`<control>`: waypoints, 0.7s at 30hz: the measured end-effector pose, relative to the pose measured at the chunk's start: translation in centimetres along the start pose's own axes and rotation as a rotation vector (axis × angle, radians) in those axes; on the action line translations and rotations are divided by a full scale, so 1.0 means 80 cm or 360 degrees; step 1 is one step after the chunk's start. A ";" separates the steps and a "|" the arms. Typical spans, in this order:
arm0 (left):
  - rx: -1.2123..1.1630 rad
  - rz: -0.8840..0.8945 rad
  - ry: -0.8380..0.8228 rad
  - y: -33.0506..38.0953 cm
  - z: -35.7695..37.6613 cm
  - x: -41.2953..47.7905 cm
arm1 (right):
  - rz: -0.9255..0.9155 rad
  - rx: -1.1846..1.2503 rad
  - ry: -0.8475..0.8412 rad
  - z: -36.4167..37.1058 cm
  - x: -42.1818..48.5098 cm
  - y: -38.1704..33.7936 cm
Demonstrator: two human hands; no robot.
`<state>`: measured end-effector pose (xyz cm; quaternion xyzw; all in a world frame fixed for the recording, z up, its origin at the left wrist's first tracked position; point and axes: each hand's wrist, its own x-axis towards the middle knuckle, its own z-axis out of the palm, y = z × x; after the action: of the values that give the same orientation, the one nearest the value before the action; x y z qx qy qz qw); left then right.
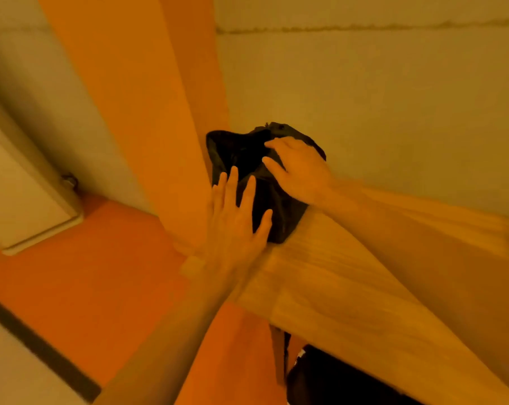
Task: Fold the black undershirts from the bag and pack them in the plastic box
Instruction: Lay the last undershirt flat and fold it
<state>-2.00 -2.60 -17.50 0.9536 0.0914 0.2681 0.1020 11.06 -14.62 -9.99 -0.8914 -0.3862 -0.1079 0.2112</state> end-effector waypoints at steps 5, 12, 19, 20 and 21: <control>-0.0157 -0.0050 0.0047 -0.016 0.050 -0.024 | -0.0200 -0.0365 -0.0376 0.038 0.095 -0.007; -0.0090 -0.0033 -0.0015 -0.023 0.069 -0.014 | -0.0024 -0.0704 -0.1112 0.096 0.147 0.011; 0.0039 0.0027 -0.0099 -0.021 0.076 -0.015 | 0.0180 -0.0717 -0.1450 0.130 0.143 0.022; 0.0032 0.0024 -0.0103 -0.022 0.077 -0.014 | 0.0186 -0.0706 -0.1450 0.131 0.143 0.022; 0.0027 0.0024 -0.0104 -0.022 0.076 -0.014 | 0.0178 -0.0704 -0.1442 0.130 0.144 0.023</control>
<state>0.10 -2.03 -23.59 0.9633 0.0832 0.2368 0.0949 20.52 -3.52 -15.68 -0.8914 -0.3586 0.2218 -0.1660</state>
